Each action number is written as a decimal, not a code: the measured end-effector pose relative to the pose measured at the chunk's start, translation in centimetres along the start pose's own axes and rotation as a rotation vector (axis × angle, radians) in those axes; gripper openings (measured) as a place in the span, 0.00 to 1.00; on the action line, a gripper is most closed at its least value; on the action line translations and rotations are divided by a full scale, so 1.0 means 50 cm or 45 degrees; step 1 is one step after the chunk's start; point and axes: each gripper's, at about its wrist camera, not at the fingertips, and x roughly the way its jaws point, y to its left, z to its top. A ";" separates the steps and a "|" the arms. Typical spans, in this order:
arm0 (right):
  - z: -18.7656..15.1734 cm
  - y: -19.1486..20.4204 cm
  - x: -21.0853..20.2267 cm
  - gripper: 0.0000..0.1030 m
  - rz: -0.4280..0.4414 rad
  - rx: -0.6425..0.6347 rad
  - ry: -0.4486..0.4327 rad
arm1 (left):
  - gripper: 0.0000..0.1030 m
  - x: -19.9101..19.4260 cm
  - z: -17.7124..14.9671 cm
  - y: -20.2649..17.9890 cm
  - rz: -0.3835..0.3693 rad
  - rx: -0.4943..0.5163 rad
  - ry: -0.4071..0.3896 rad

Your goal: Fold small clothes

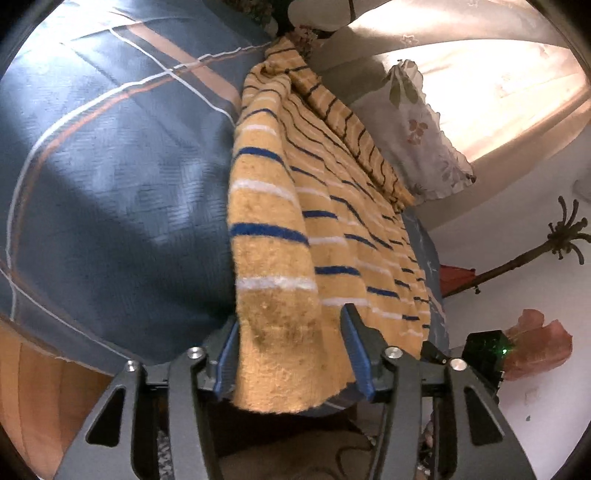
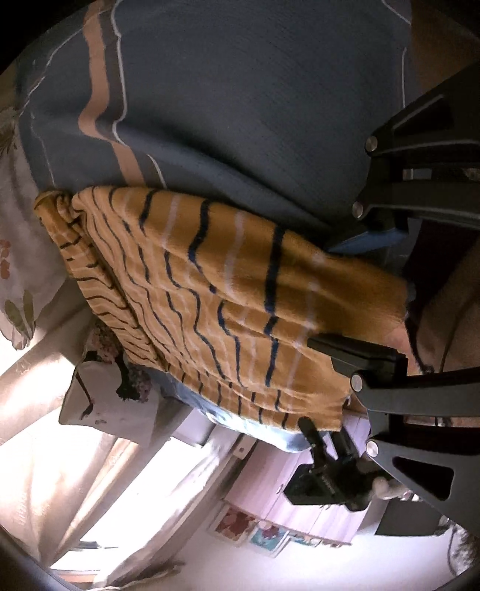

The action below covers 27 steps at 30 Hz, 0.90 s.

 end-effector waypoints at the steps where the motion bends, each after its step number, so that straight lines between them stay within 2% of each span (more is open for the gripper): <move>1: 0.000 0.001 0.002 0.45 0.004 0.006 -0.003 | 0.51 0.002 0.000 -0.004 0.001 0.002 -0.002; 2: 0.000 0.004 0.003 0.45 0.000 0.000 -0.008 | 0.51 0.005 0.001 -0.010 0.005 0.010 -0.001; 3: -0.001 0.007 0.004 0.45 -0.009 -0.012 -0.011 | 0.41 0.007 0.000 -0.016 0.014 0.024 0.002; 4: -0.003 0.015 0.006 0.39 -0.034 -0.040 -0.020 | 0.27 0.009 0.000 -0.022 0.027 0.034 0.007; 5: -0.005 0.018 0.006 0.26 -0.047 -0.059 -0.020 | 0.09 0.011 0.002 -0.026 0.038 0.042 0.017; 6: -0.004 0.022 0.006 0.10 -0.052 -0.078 -0.016 | 0.09 0.008 0.003 -0.027 0.028 0.034 0.014; 11: -0.018 0.035 -0.062 0.08 0.061 -0.126 -0.128 | 0.09 -0.056 -0.008 -0.031 -0.020 0.042 -0.082; 15: -0.041 0.047 -0.114 0.07 0.087 -0.173 -0.187 | 0.08 -0.125 -0.032 -0.054 -0.051 0.104 -0.179; 18: -0.041 0.052 -0.117 0.07 0.077 -0.180 -0.193 | 0.08 -0.147 -0.035 -0.058 -0.078 0.112 -0.201; 23: -0.002 0.072 -0.120 0.07 0.115 -0.202 -0.220 | 0.08 -0.148 -0.002 -0.064 -0.088 0.105 -0.221; 27: 0.053 0.116 -0.127 0.07 0.115 -0.264 -0.238 | 0.08 -0.138 0.052 -0.098 -0.095 0.118 -0.249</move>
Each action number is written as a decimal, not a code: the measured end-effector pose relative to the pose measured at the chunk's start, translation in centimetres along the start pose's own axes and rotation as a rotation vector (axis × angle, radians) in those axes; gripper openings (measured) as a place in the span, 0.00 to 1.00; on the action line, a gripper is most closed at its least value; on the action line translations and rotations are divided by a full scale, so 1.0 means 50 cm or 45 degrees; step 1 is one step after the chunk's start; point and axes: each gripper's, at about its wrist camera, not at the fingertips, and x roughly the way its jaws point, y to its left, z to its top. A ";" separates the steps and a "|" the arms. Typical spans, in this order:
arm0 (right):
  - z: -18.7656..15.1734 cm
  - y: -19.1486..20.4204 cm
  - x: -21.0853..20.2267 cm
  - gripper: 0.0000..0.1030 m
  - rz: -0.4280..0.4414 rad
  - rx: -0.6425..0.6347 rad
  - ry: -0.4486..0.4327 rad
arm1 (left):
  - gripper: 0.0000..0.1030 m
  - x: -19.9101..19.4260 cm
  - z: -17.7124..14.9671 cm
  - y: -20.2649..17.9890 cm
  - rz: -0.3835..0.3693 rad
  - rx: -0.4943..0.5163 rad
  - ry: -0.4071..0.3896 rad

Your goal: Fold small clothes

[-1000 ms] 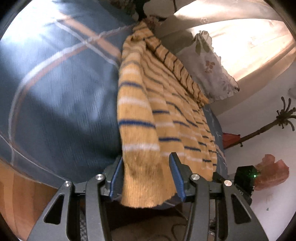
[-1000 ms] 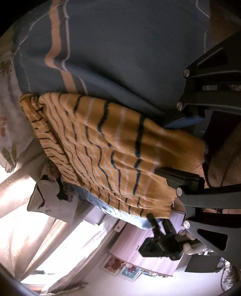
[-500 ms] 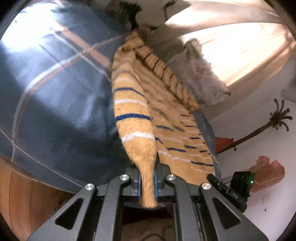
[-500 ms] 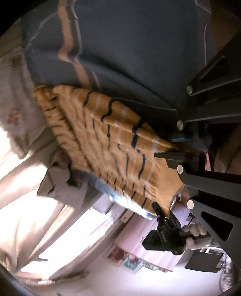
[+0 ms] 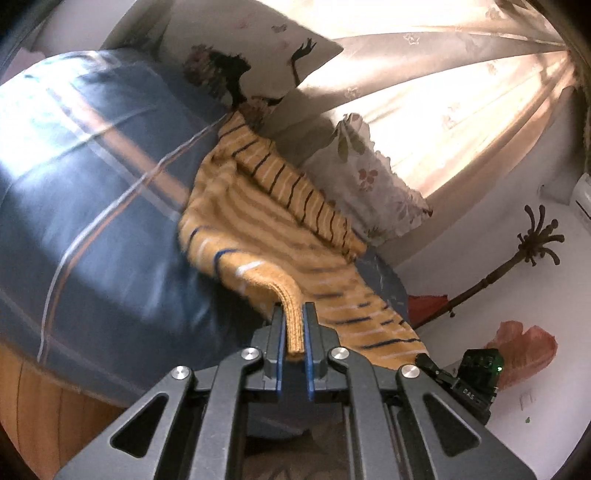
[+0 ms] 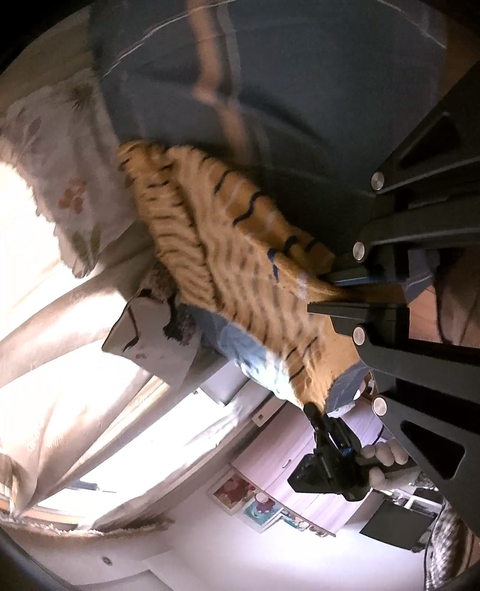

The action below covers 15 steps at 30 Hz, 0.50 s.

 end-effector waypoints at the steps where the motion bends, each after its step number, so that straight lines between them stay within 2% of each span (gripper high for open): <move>1: 0.021 0.007 0.005 0.07 -0.006 -0.016 -0.007 | 0.08 0.009 0.023 -0.010 0.002 0.018 -0.016; 7: 0.206 0.018 0.059 0.07 -0.028 -0.068 -0.062 | 0.08 0.113 0.189 -0.067 0.041 0.121 -0.036; 11: 0.345 -0.031 0.151 0.07 -0.095 0.000 -0.038 | 0.08 0.227 0.315 -0.082 0.120 0.126 -0.013; 15: 0.448 -0.116 0.269 0.07 -0.182 0.102 0.022 | 0.08 0.350 0.420 -0.073 0.241 0.102 -0.009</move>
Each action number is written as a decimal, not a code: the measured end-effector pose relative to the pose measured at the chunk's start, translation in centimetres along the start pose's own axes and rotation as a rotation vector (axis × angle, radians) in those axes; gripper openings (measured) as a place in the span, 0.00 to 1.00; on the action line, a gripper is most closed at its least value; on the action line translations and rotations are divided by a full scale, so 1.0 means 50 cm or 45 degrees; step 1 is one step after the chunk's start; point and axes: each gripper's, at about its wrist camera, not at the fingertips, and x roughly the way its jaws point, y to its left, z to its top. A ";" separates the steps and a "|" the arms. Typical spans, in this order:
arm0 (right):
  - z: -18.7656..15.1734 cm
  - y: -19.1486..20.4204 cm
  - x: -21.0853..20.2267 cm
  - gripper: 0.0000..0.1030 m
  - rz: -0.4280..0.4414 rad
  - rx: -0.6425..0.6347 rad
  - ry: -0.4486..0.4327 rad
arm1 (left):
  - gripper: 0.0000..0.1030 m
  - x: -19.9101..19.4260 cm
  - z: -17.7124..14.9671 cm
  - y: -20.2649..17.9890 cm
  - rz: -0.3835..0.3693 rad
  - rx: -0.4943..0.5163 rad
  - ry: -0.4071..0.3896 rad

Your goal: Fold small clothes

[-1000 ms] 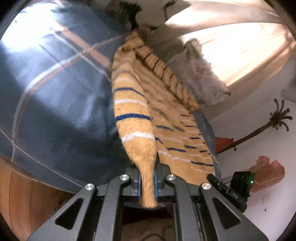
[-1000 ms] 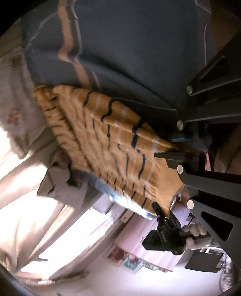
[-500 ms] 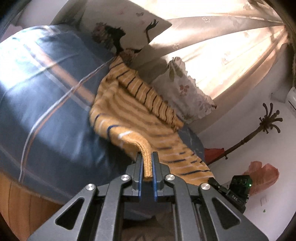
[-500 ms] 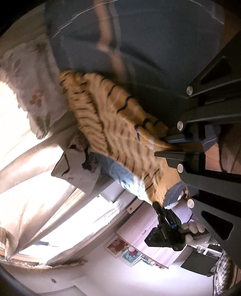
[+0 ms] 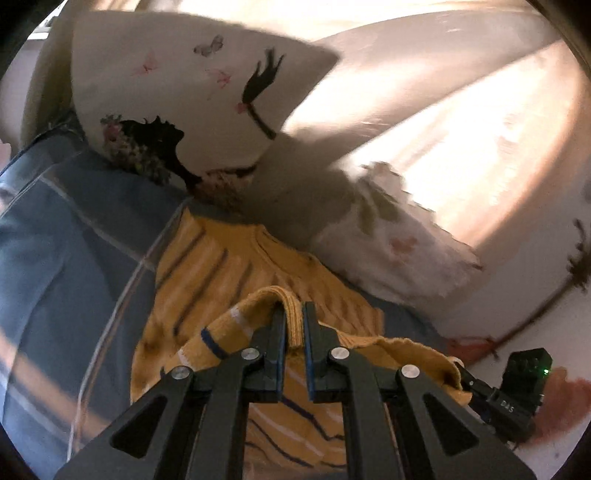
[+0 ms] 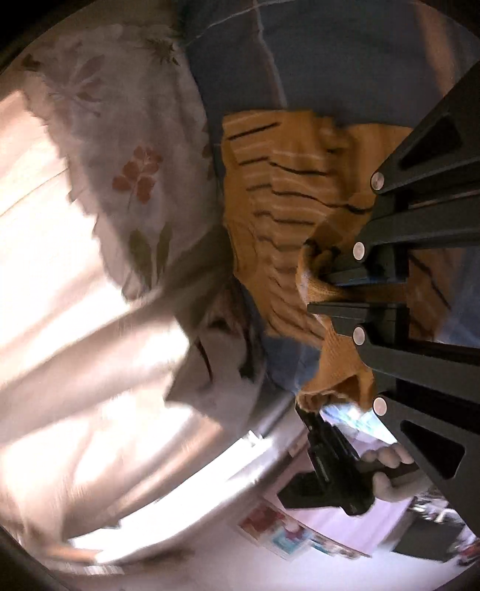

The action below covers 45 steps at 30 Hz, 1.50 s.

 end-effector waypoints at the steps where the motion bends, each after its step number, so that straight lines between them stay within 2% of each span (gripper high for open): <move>1: 0.024 -0.021 0.036 0.07 -0.025 0.028 0.020 | 0.08 0.034 0.022 0.005 0.030 -0.011 0.007; 6: 0.089 -0.118 0.172 0.07 -0.078 0.175 0.086 | 0.08 0.162 0.092 0.048 0.101 -0.100 0.043; 11: 0.113 -0.204 0.243 0.11 -0.014 0.359 0.077 | 0.08 0.253 0.120 0.098 0.114 -0.174 0.076; 14: 0.122 -0.239 0.262 0.33 0.034 0.417 0.052 | 0.09 0.275 0.126 0.133 0.040 -0.245 0.085; 16: 0.130 -0.262 0.251 0.58 0.001 0.462 -0.047 | 0.15 0.280 0.128 0.151 -0.015 -0.283 0.085; 18: 0.139 -0.285 0.239 0.66 -0.003 0.526 -0.108 | 0.25 0.274 0.131 0.160 -0.050 -0.299 0.074; 20: 0.149 -0.297 0.225 0.66 -0.035 0.551 -0.128 | 0.27 0.265 0.135 0.158 -0.062 -0.298 0.068; 22: 0.156 -0.277 0.209 0.66 -0.067 0.456 -0.125 | 0.30 0.246 0.131 0.152 -0.069 -0.281 0.073; 24: 0.155 -0.228 0.194 0.66 -0.130 0.242 -0.094 | 0.37 0.218 0.121 0.140 -0.066 -0.219 0.074; 28: 0.122 -0.153 0.206 0.66 -0.241 -0.079 0.026 | 0.44 0.167 0.086 0.126 0.017 -0.077 0.109; 33: 0.100 -0.148 0.256 0.66 -0.307 -0.167 0.119 | 0.46 0.148 0.024 0.139 0.200 0.077 0.207; 35: 0.099 -0.147 0.285 0.65 -0.353 -0.209 0.151 | 0.46 0.146 0.006 0.149 0.234 0.096 0.230; 36: 0.100 -0.145 0.305 0.53 -0.382 -0.242 0.181 | 0.46 0.148 0.000 0.153 0.270 0.102 0.236; 37: 0.101 -0.151 0.320 0.22 -0.406 -0.258 0.210 | 0.46 0.153 -0.003 0.157 0.310 0.106 0.241; 38: 0.106 -0.159 0.339 0.08 -0.432 -0.257 0.238 | 0.46 0.159 -0.002 0.163 0.346 0.100 0.246; 40: 0.118 -0.177 0.350 0.06 -0.507 -0.233 0.216 | 0.46 0.167 0.007 0.183 0.362 0.045 0.246; 43: 0.133 -0.218 0.348 0.05 -0.544 -0.108 0.195 | 0.46 0.171 0.027 0.202 0.325 -0.059 0.216; 45: 0.140 -0.241 0.352 0.06 -0.557 -0.034 0.195 | 0.46 0.172 0.038 0.191 0.310 -0.065 0.192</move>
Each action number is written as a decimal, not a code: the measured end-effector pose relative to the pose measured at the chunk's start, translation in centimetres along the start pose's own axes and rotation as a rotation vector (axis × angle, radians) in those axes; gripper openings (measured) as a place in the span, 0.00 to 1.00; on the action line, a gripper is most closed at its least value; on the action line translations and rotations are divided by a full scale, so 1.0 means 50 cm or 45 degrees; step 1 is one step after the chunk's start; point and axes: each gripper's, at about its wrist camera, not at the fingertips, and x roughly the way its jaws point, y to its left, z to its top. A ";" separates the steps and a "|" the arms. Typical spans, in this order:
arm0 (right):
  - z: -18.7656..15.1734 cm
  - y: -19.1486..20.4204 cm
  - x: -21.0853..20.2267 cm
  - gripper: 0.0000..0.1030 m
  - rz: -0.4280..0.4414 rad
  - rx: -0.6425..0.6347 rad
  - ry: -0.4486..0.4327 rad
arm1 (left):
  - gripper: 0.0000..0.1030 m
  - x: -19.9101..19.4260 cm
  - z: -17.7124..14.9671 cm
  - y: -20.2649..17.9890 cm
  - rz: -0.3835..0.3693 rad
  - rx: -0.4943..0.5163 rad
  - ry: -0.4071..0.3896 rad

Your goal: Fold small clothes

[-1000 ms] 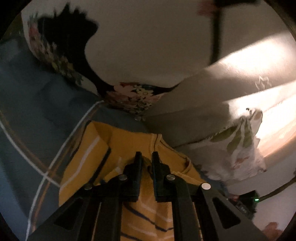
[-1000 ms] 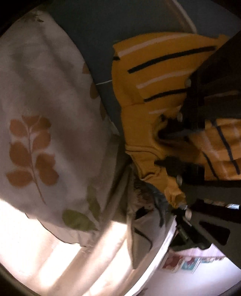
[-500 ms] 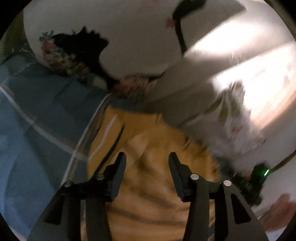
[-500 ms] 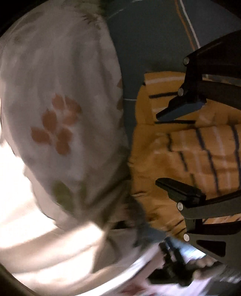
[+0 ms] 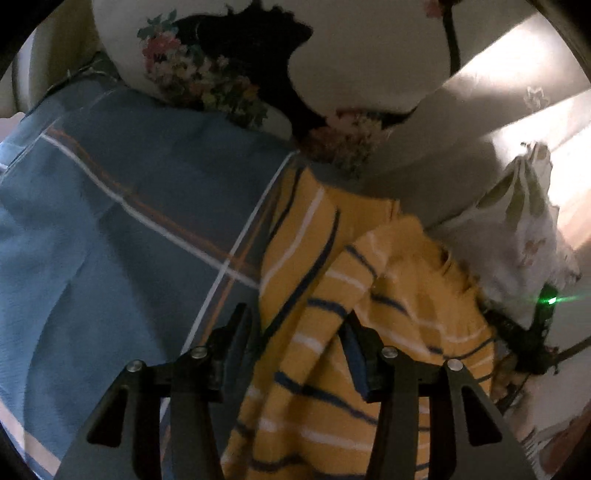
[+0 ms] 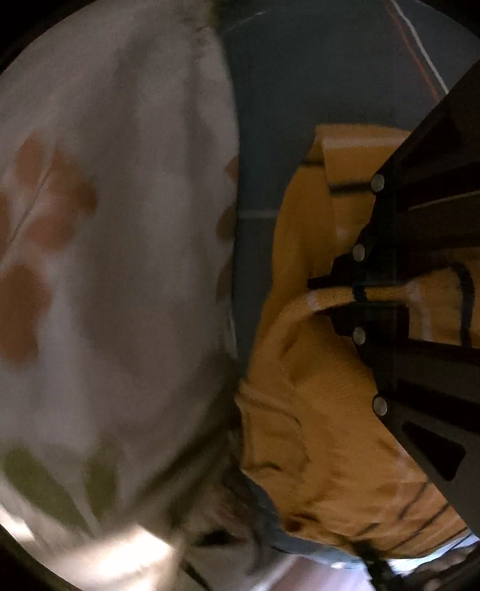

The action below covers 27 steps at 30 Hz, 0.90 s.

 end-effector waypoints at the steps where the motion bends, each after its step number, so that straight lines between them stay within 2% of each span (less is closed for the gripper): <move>1: 0.001 -0.001 0.002 0.06 0.001 0.006 0.003 | 0.46 -0.003 0.002 -0.013 0.003 0.027 -0.009; 6: -0.002 0.012 -0.008 0.08 -0.015 -0.047 -0.018 | 0.46 -0.003 0.003 -0.123 0.065 0.305 -0.034; 10: -0.005 0.008 -0.007 0.09 -0.008 -0.046 -0.026 | 0.46 0.043 0.009 -0.183 0.139 0.462 0.024; 13: -0.008 0.010 -0.005 0.10 0.008 -0.037 -0.027 | 0.46 0.083 0.030 -0.203 0.349 0.540 0.000; 17: -0.011 0.003 0.002 0.14 0.049 -0.006 -0.026 | 0.46 0.110 0.075 -0.170 0.628 0.488 -0.066; 18: -0.011 -0.003 0.001 0.14 0.063 0.006 -0.024 | 0.46 0.111 0.082 -0.159 0.652 0.460 -0.073; 23: -0.011 -0.026 0.000 0.17 0.141 0.086 -0.015 | 0.46 0.097 0.109 -0.085 0.640 0.243 -0.042; 27: -0.011 -0.053 -0.030 0.29 0.173 0.166 -0.045 | 0.46 0.054 0.113 -0.032 0.452 0.071 -0.009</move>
